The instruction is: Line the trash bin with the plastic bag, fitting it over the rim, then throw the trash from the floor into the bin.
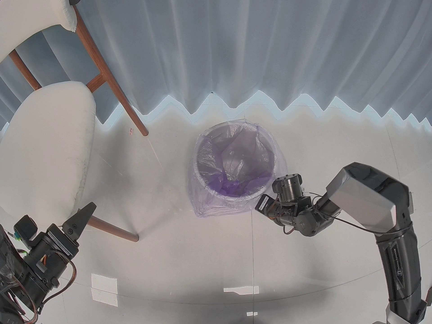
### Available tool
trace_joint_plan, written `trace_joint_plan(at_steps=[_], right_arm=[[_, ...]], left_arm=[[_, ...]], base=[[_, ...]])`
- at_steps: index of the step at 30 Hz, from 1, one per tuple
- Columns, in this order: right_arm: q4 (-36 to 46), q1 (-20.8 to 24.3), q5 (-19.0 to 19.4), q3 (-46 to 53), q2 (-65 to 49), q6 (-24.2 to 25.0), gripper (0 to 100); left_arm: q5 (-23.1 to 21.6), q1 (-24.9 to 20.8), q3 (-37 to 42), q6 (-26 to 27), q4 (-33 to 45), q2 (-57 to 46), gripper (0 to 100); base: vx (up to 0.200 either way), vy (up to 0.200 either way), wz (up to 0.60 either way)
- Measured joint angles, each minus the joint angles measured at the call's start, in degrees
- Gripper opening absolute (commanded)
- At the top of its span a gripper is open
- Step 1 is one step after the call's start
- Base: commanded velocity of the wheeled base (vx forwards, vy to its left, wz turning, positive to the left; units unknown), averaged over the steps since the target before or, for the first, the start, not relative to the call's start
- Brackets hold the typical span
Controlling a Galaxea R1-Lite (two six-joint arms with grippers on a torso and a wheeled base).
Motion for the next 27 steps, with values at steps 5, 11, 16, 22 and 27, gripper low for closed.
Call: trace_joint_plan(at_steps=[5, 11, 16, 22, 27], right_arm=[[-0.51, 0.87, 0.44, 11.69, -9.81, 0.99, 0], [-0.65, 1.68, 0.68, 27.50, -25.05, 1.45, 0], [-0.60, 1.99, 0.88, 39.75, -38.75, 1.32, 0], [-0.77, 1.74, 1.01, 53.72, -55.38, 0.27, 0], [-0.90, -0.11, 1.12, 61.90, -67.78, -0.46, 100]], left_arm=[[-0.52, 0.05, 0.00, 0.18, -0.20, 0.52, 100], [-2.66, -0.67, 0.00, 2.54, -0.83, 2.02, 100], [-5.67, -1.52, -0.28, 6.67, -2.66, 4.69, 100], [-9.23, -2.40, -7.12, 10.86, -1.45, 10.05, 100], [-11.30, -3.45, -19.49, 13.21, 8.70, 15.52, 100]], base=[[0.000, 0.000, 0.00], [0.000, 0.000, 0.00], [0.000, 0.000, 0.00], [0.000, 0.000, 0.00], [0.000, 0.000, 0.00]])
